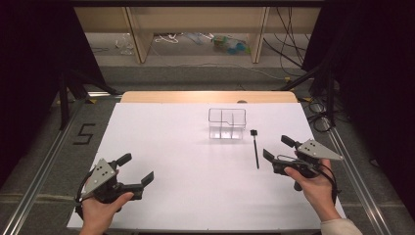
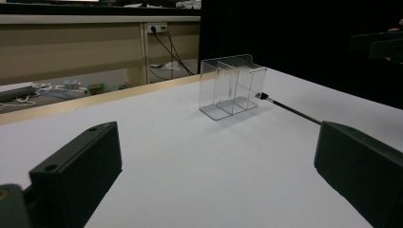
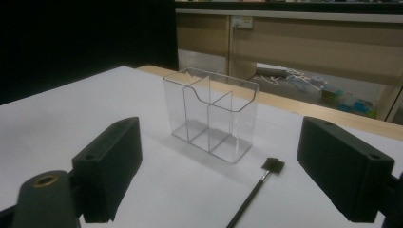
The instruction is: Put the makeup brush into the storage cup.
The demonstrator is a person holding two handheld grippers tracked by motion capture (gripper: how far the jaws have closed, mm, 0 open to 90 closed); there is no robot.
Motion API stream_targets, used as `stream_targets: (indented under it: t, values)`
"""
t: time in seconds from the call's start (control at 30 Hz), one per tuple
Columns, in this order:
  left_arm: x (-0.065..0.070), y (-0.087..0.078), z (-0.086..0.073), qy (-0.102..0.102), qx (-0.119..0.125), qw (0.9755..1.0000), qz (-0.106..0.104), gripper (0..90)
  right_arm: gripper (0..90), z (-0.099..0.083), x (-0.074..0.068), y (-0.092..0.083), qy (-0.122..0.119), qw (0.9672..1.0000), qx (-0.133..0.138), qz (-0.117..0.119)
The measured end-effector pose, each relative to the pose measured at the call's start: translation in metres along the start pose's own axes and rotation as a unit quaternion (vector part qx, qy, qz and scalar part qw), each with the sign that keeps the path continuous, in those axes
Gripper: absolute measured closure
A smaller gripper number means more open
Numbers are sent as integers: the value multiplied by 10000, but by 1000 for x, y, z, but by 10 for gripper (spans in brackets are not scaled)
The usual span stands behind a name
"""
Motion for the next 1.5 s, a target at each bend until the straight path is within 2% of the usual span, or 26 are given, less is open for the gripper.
stream_targets:
  t: [0.1, 0.17, 0.2, 0.23, 0.3, 0.33, 0.43, 0.57, 0.63, 0.67, 0.83, 0.87, 0.93, 1.0, 1.07, 1.1, 1.17, 1.3, 1.33, 1.5]
  values:
    - [0, 0, 0, -6, -1, 10000, -1, 16, 164, 1, -1, 4, 41, 10000, -38, 24]
    - [0, 0, 0, -3, 2, 10000, -6, 17, 165, 4, 1, 11, -3, 10000, 44, -21]
    - [1, 0, 0, -4, 16, 10000, -20, 17, 165, 4, 0, 14, 11, 10000, 31, 32]
    - [1, 1, 0, -3, 34, 10000, -40, 17, 166, 4, 1, 17, -9, 10000, -98, -1]
    - [1, 0, 0, -2, 12, 10000, -24, 17, 167, 5, 3, 21, -76, 10000, -28, -34]
    - [1, 0, 0, -5, -9, 10000, -14, 17, 170, 5, 3, 25, 8, 9999, -106, -22]
    - [1, 0, 0, -6, -8, 10000, -18, 17, 172, 6, 5, 30, -45, 9999, -85, -35]
    - [1, 1, 0, 15, 28, 10000, -58, 17, 173, 9, 7, 39, 30, 9999, -163, -18]
    - [1, 1, 0, 17, 18, 10000, -54, 17, 173, 11, 8, 41, -35, 9999, -96, -56]
    - [1, 1, 0, 16, 16, 10000, -47, 17, 173, 13, 9, 45, 36, 10000, -50, -79]
    - [1, 1, 0, 12, 19, 10000, -54, 17, 173, 17, 11, 51, -10, 10000, -40, -90]
    - [1, 1, 0, 12, 31, 10000, -62, 17, 174, 16, 12, 53, -7, 9998, -126, -122]
    - [1, 0, 0, 22, -17, 10000, -29, 17, 174, 17, 13, 56, -36, 9999, -22, -154]
    - [1, 0, 0, 18, -13, 10000, -36, 17, 175, 16, 14, 57, -29, 9998, -152, -152]
    - [1, 0, 0, 17, -15, 10000, -33, 18, 177, 15, 17, 63, 10, 9997, -127, -204]
    - [1, 0, -1, 16, -18, 10000, -33, 18, 179, 14, 17, 63, 53, 9995, -234, -194]
    - [1, 0, -1, 14, -26, 10000, -38, 18, 179, 13, 20, 65, -10, 9995, -214, -228]
    - [1, 1, -1, 11, -33, 10000, -39, 18, 188, 9, 23, 70, 83, 9987, -393, -310]
    - [2, 1, -1, 7, -37, 10000, -37, 18, 188, 8, 24, 70, 43, 9980, -530, -337]
    - [2, 1, -1, 5, -45, 10000, -41, 18, 196, 6, 28, 77, 128, 9966, -696, -416]
Point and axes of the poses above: each handheld gripper's, and its own axes: y roughly forward along the jaws, z roughly out of its top, x roughly to its right, the point moved 8 cm from there along y, roughly forward along the jaws, and after that the axes turned 4 degrees about z, right-handed, at the moved point
